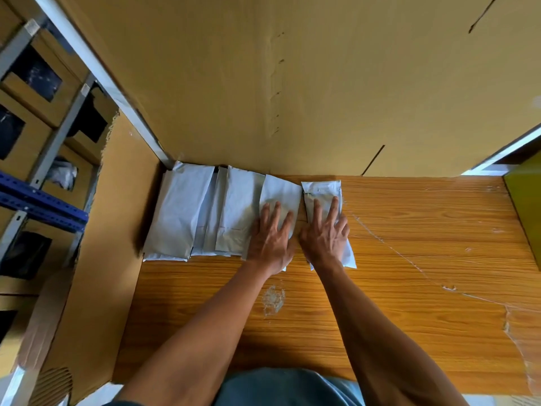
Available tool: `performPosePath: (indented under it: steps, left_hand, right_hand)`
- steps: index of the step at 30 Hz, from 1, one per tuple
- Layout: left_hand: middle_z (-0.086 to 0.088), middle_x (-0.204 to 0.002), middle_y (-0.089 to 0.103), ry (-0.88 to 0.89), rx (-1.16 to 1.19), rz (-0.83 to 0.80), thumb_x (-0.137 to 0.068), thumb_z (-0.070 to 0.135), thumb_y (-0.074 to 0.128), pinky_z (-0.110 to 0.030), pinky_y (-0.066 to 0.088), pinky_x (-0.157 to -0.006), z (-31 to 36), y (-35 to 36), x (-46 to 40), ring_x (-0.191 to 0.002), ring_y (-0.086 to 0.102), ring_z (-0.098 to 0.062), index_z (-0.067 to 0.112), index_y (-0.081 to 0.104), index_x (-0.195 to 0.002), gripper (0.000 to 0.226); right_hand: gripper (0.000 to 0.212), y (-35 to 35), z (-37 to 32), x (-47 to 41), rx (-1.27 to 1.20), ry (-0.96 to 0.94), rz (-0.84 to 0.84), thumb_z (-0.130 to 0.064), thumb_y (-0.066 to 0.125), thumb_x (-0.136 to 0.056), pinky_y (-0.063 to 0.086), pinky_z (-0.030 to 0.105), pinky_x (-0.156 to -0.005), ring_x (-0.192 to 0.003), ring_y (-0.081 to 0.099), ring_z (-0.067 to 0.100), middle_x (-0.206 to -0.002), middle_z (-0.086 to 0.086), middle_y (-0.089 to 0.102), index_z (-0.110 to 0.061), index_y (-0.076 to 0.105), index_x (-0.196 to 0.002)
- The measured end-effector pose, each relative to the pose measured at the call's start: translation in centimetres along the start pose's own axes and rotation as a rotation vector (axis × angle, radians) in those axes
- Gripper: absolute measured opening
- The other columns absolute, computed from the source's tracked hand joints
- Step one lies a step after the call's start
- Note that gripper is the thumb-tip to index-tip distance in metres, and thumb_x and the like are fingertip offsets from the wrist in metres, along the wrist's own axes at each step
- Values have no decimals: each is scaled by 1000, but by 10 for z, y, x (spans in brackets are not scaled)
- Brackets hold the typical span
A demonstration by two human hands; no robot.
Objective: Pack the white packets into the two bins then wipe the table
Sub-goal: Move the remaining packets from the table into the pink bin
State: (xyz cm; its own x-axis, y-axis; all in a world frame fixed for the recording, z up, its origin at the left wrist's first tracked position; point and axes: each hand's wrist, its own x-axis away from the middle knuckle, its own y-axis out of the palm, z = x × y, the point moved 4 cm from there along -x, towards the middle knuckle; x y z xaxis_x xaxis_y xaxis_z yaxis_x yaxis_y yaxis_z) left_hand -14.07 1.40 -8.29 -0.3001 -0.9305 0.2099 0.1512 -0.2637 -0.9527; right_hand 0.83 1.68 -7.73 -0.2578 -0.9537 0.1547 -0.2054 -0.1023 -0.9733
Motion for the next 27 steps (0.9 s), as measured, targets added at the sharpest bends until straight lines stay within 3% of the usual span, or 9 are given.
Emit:
performPosePath:
  steps: [5, 9, 13, 20, 27]
  left_hand:
    - [-3, -176, -21, -70, -26, -9, -105, 65, 24, -58, 5, -128, 2, 11, 5, -160, -21, -35, 32, -4, -169, 77]
    - [-5, -178, -8, -28, -6, 41, -107, 45, 37, -60, 22, -127, 8, 15, 11, -163, -10, -34, 26, 10, -170, 71]
    - [-7, -177, -11, -6, 3, 48, -106, 29, 45, -57, 20, -129, 12, 10, 12, -163, -13, -33, 25, 4, -170, 76]
    - [-9, -178, -5, -26, 12, 107, -108, 28, 44, -56, 26, -125, 10, -3, 19, -163, -10, -33, 23, 9, -170, 71]
    - [-12, -177, 3, -8, -26, 189, -105, 30, 45, -55, 36, -121, 19, -31, 26, -163, -2, -35, 17, 18, -169, 70]
  right_hand:
    - [78, 1, 17, 2, 50, -38, -9, -65, 40, -98, 39, 54, -105, -142, 31, 49, -173, 20, 4, -33, 16, -165]
    - [76, -1, 19, 6, 51, -59, -22, -51, 53, -97, 40, 53, -103, -141, 33, 48, -173, 20, 4, -31, 21, -163]
    - [76, -6, 19, 9, 43, -60, -27, -43, 56, -96, 41, 53, -104, -140, 34, 48, -173, 20, 5, -28, 23, -162]
    - [67, -12, 25, 16, 30, -82, -10, -36, 51, -100, 38, 56, -107, -144, 31, 49, -173, 19, 6, -29, 23, -160]
    - [64, -28, 26, 27, -42, -133, 30, -30, 45, -102, 32, 57, -116, -160, 8, 44, -176, 16, 3, -28, 22, -162]
